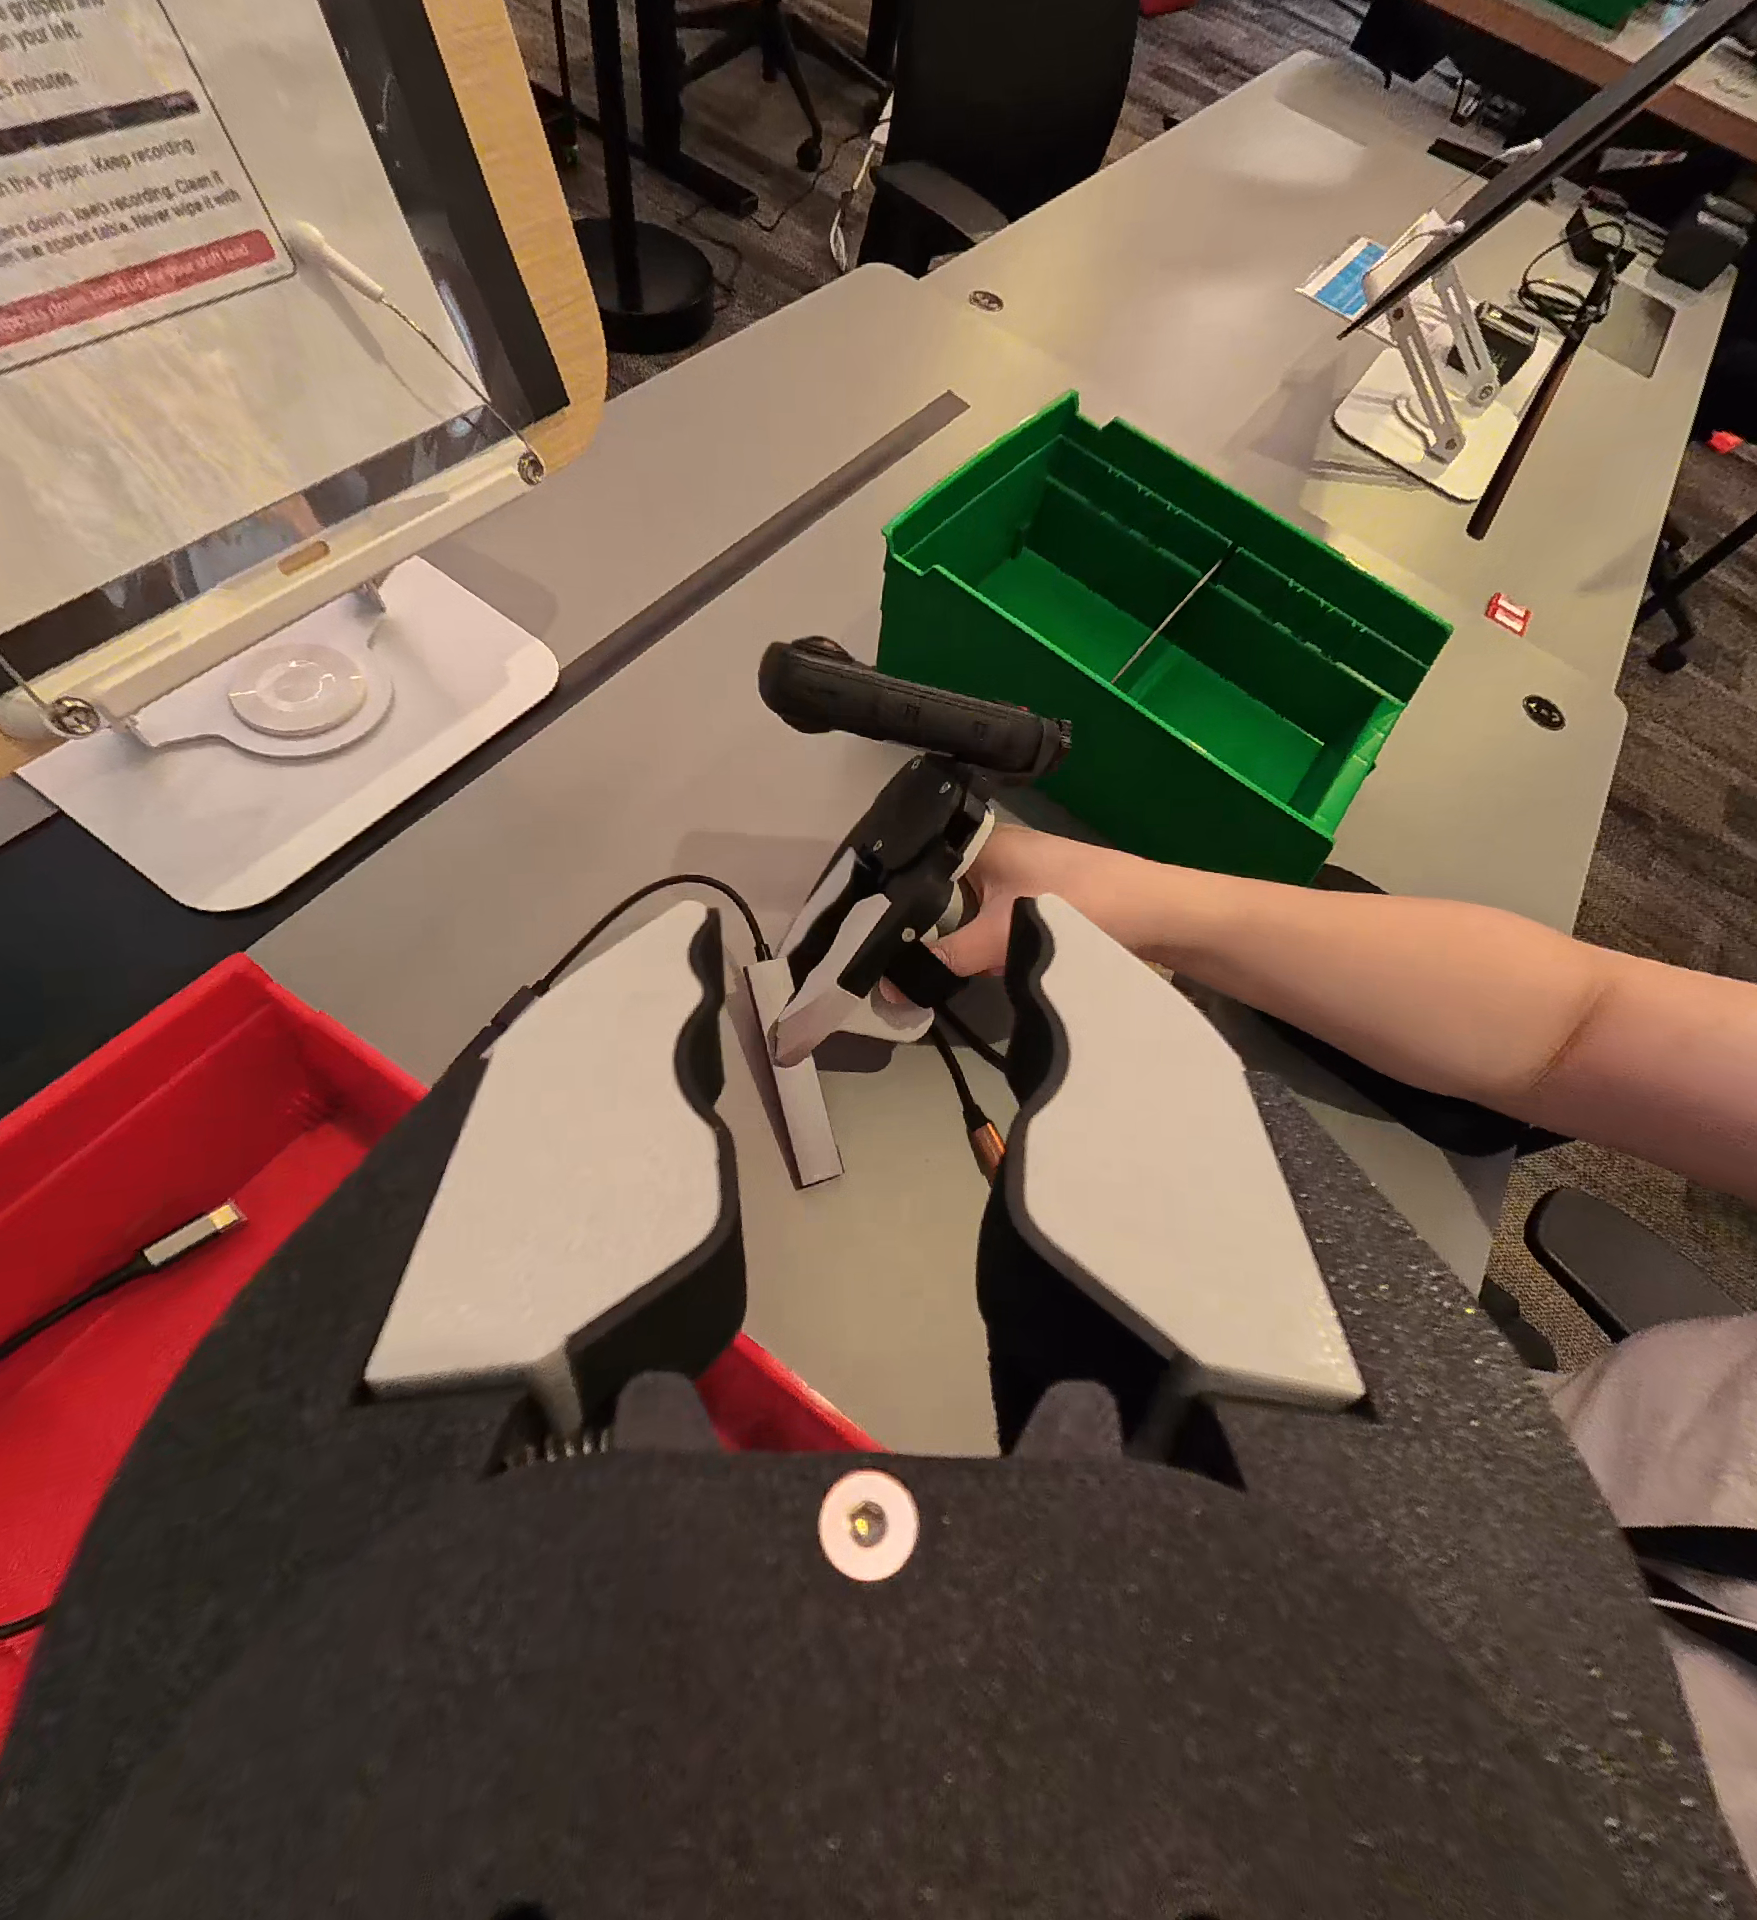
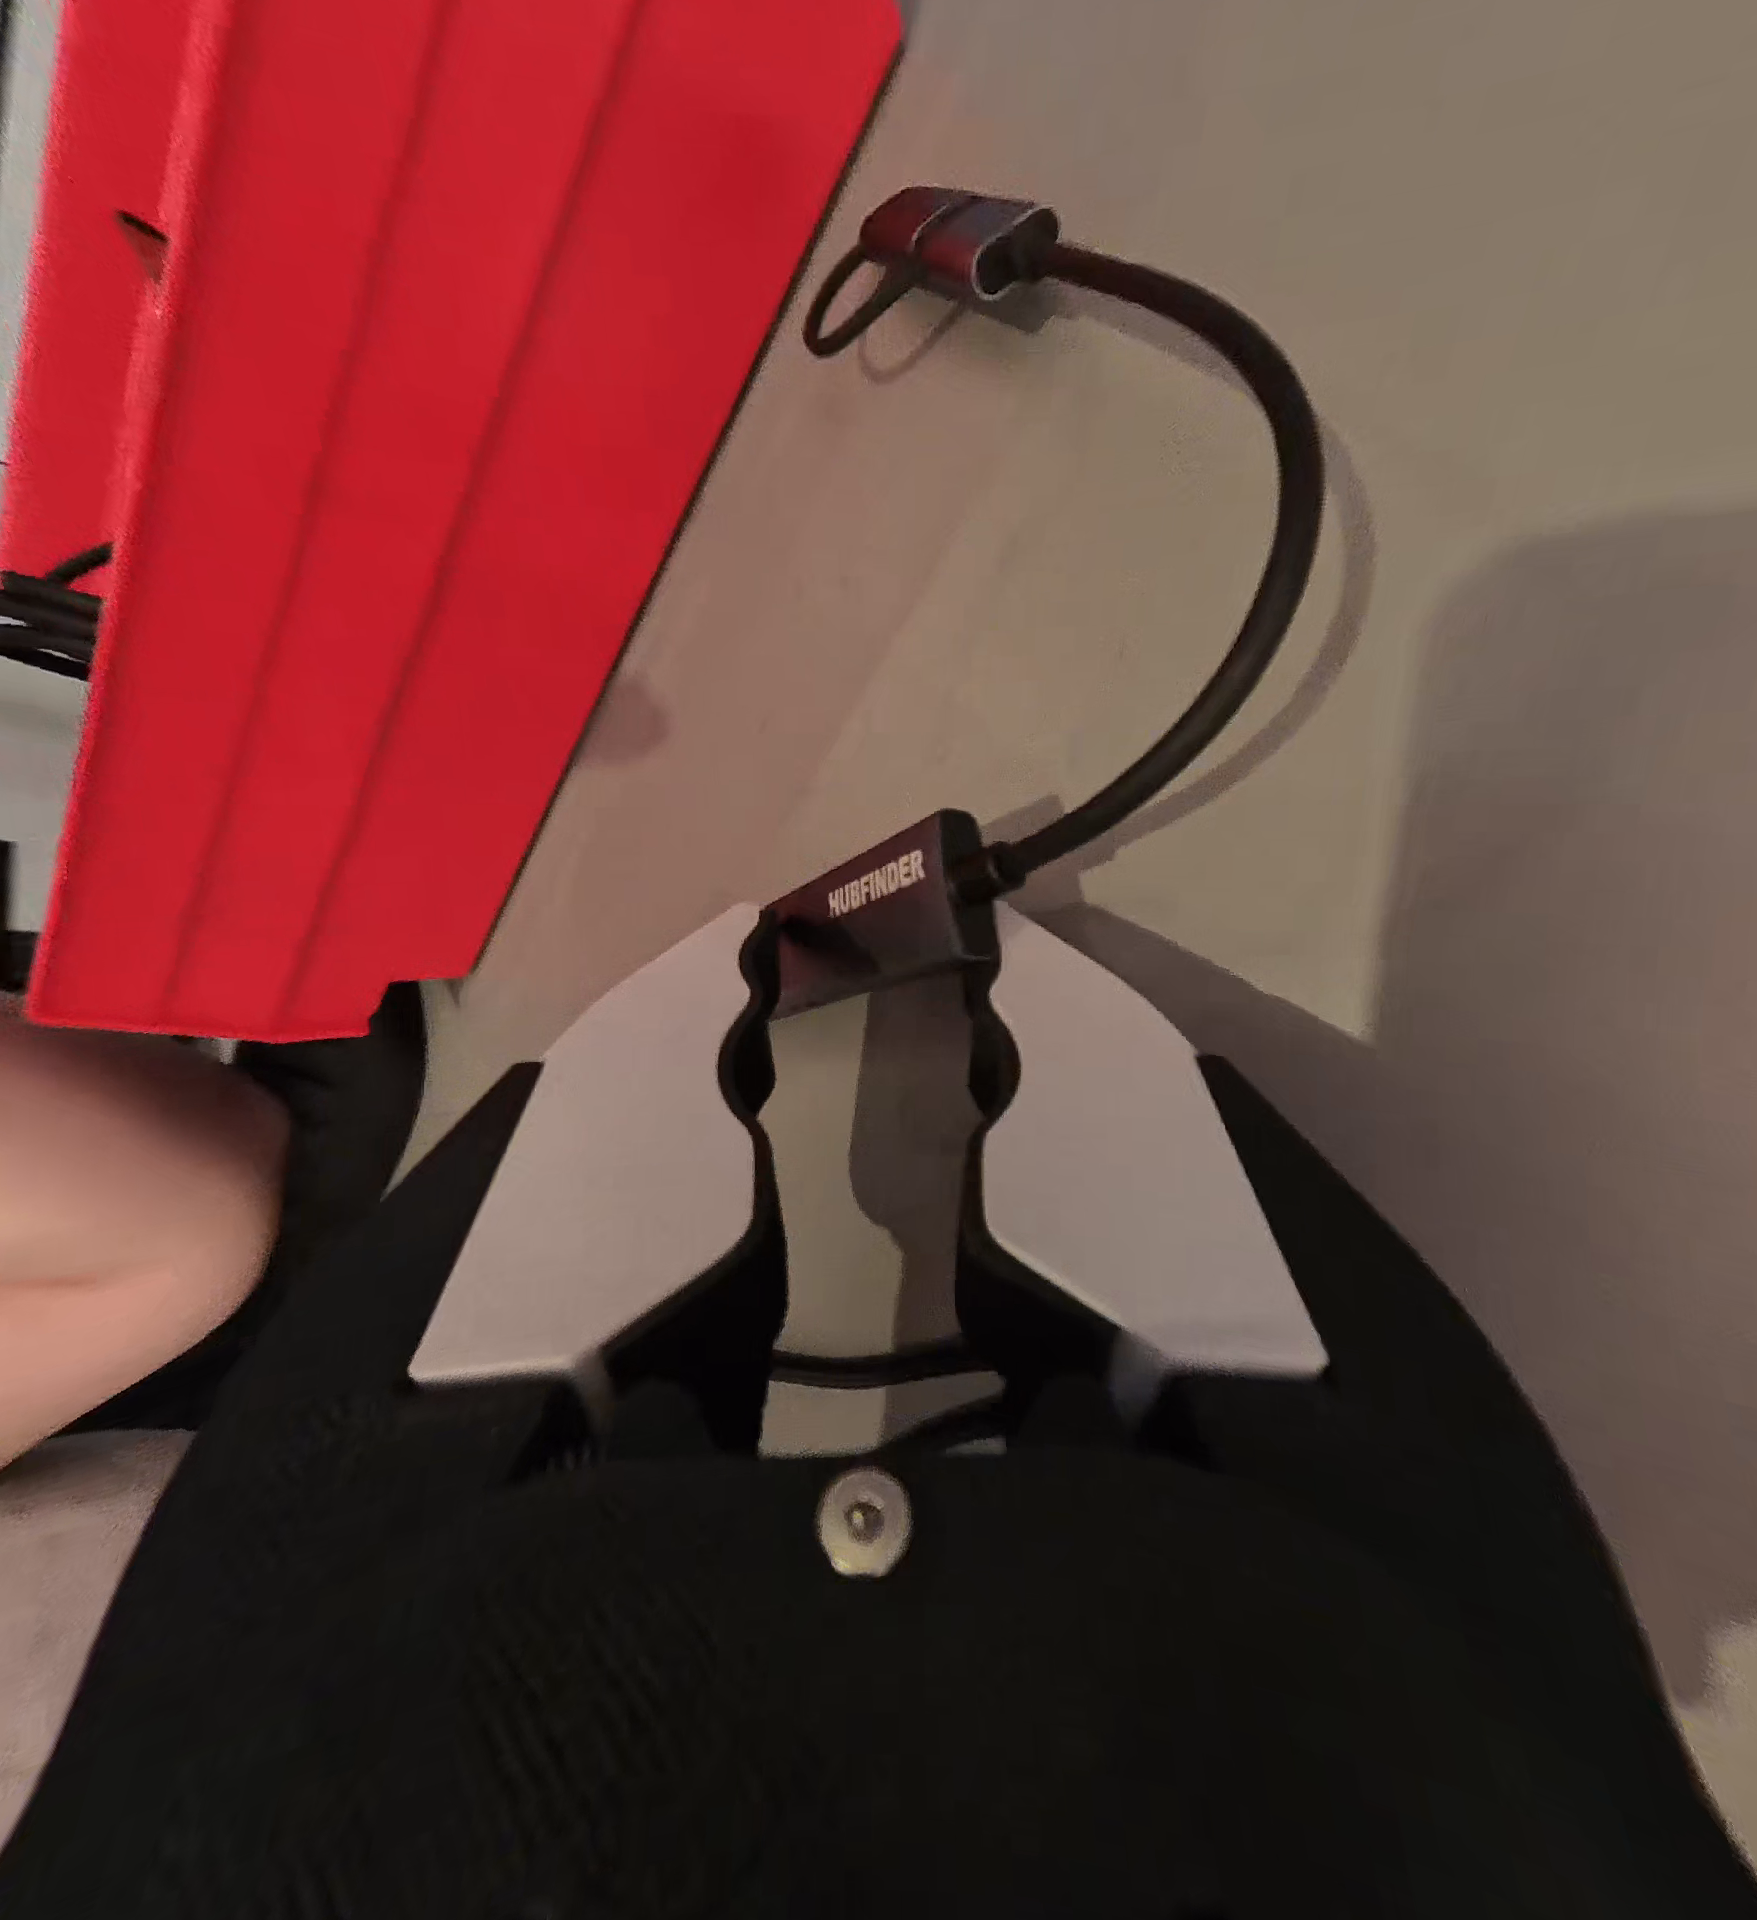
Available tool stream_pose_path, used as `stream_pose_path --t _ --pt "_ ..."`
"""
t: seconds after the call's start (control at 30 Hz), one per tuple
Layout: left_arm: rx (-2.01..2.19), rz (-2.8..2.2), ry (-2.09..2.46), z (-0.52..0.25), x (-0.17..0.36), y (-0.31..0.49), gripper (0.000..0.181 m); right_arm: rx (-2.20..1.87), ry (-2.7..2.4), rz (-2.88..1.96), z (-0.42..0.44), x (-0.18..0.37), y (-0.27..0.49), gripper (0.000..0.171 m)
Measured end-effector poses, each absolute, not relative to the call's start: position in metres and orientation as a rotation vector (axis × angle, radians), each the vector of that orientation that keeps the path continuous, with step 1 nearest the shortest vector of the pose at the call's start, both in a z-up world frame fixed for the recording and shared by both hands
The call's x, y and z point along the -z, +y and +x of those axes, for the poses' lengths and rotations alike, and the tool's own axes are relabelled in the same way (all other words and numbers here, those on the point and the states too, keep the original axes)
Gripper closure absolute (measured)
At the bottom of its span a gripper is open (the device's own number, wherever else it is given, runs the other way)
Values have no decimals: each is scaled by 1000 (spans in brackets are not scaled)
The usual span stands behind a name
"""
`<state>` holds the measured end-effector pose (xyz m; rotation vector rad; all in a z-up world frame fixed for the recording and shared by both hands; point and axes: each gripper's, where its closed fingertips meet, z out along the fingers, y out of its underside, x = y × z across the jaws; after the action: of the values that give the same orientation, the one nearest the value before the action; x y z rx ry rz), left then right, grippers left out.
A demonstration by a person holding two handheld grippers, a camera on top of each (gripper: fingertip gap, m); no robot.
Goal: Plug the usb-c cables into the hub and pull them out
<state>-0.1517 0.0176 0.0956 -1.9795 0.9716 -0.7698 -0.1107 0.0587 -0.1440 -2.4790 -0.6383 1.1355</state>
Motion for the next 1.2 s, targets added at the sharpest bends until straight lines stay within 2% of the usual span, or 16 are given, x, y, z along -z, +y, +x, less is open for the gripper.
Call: stream_pose_path --t 0.23,0.33,0.43,0.57,0.77,0.93,1.03,1.2 --pt "748 -1978 981 -152 -97 13 130 -535 -886 -2541 -72 145 66 115" --pt "744 -1972 979 -154 -99 11 129 -412 -1139 -2450 -72 126 54 122" --pt "740 -1975 980 -157 -99 9 130 -571 -1723 -2142 -96 111 -9 125" --pt "741 -1978 960 -163 -101 8 130 -368 -2228 -1925 -89 137 -64 128" --pt "742 -1966 947 -168 -105 4 130 -206 -2288 -1889 -90 159 -57 142" --pt "744 -1952 951 -168 -108 1 131 -128 -2261 -1828 -89 158 -42 160" --pt "751 -1947 940 -169 -109 3 133 -126 -2194 -1767 -96 137 -35 163" --pt "784 -1914 938 -169 -114 3 137 -340 -1980 -1605 -109 68 -39 163"
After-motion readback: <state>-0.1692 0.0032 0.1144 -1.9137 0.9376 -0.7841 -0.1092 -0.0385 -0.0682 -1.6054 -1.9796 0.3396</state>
